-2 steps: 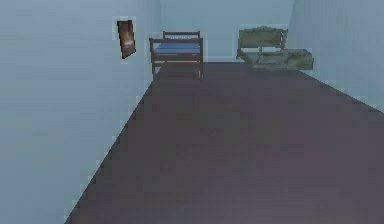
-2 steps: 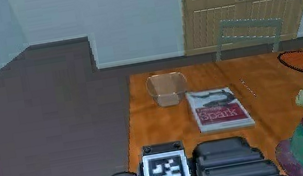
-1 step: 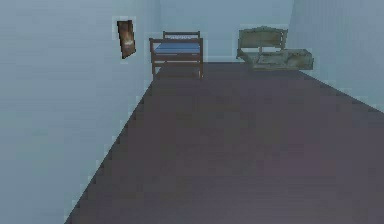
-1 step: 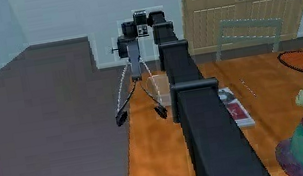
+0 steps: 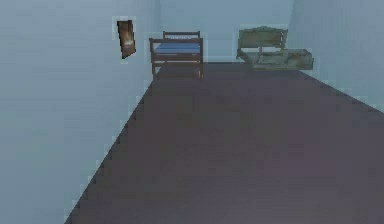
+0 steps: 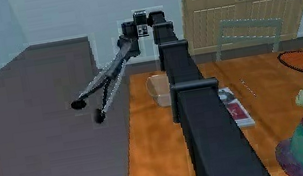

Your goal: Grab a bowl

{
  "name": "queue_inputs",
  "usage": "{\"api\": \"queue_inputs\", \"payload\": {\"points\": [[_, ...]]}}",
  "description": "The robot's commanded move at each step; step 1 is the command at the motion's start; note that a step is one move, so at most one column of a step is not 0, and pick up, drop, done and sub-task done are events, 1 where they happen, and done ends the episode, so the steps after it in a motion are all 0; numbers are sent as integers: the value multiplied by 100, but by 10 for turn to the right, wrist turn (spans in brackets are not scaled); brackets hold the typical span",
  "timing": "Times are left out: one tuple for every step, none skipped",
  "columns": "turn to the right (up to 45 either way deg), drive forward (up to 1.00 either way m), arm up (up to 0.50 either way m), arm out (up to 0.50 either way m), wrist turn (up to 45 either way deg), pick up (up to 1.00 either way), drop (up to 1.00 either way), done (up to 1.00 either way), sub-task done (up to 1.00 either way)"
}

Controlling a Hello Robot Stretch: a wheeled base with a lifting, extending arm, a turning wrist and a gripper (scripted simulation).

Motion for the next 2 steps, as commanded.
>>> {"api": "queue_inputs", "payload": {"points": [[0,0,0,0,450,0,0,0,0],[0,0,0,0,450,0,0,0,0]]}}
